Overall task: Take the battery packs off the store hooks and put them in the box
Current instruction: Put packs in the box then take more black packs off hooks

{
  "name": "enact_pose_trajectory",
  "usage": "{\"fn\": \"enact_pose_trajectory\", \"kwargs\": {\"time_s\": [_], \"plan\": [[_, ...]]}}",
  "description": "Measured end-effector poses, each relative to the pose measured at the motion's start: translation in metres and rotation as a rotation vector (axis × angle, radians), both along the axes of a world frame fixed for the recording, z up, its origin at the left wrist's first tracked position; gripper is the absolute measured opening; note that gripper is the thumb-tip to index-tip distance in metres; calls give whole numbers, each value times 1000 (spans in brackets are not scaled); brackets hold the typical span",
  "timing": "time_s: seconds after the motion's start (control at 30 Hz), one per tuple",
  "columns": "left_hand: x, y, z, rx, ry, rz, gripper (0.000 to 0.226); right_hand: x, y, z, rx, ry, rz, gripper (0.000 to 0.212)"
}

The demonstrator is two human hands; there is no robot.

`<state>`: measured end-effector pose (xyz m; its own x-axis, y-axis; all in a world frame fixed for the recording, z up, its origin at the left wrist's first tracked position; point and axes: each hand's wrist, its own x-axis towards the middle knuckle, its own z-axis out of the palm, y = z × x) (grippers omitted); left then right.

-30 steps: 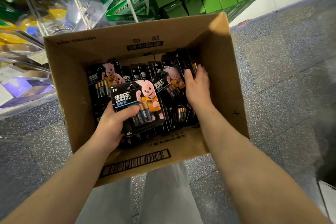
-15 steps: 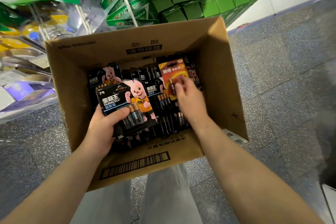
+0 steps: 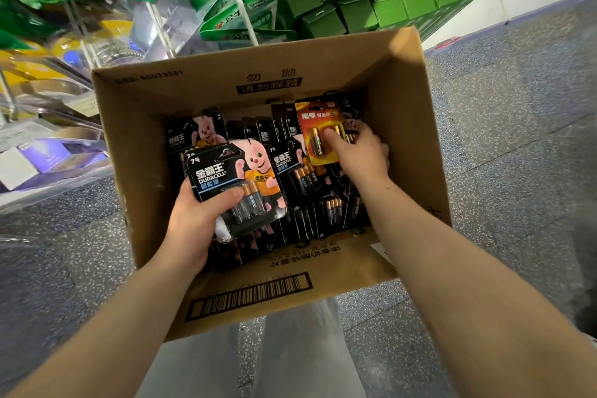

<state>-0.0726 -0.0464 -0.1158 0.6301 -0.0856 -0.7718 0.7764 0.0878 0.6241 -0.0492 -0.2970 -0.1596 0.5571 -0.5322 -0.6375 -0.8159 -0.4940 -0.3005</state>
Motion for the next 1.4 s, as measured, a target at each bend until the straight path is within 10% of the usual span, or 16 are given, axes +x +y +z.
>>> {"fn": "enact_pose_trajectory", "kwargs": {"time_s": [0.2, 0.47, 0.7, 1.03, 1.2, 1.4], "plan": [[5, 0, 2, 27, 13, 46, 42, 19, 8, -6, -1, 56, -9, 73], [6, -5, 4, -17, 24, -14, 69, -15, 9, 52, 397, -450, -411, 24], [13, -21, 7, 10, -13, -68, 52, -37, 47, 58, 707, -306, -355, 11], [5, -10, 6, -27, 51, -117, 120, -30, 98, 62, 792, -185, -161, 28], [10, 0, -2, -8, 88, -137, 76, -38, 105, 54, 907, -143, -407, 64], [14, -7, 1, 114, 87, -127, 96, -38, 99, 54, 970, -163, -494, 73]]}}
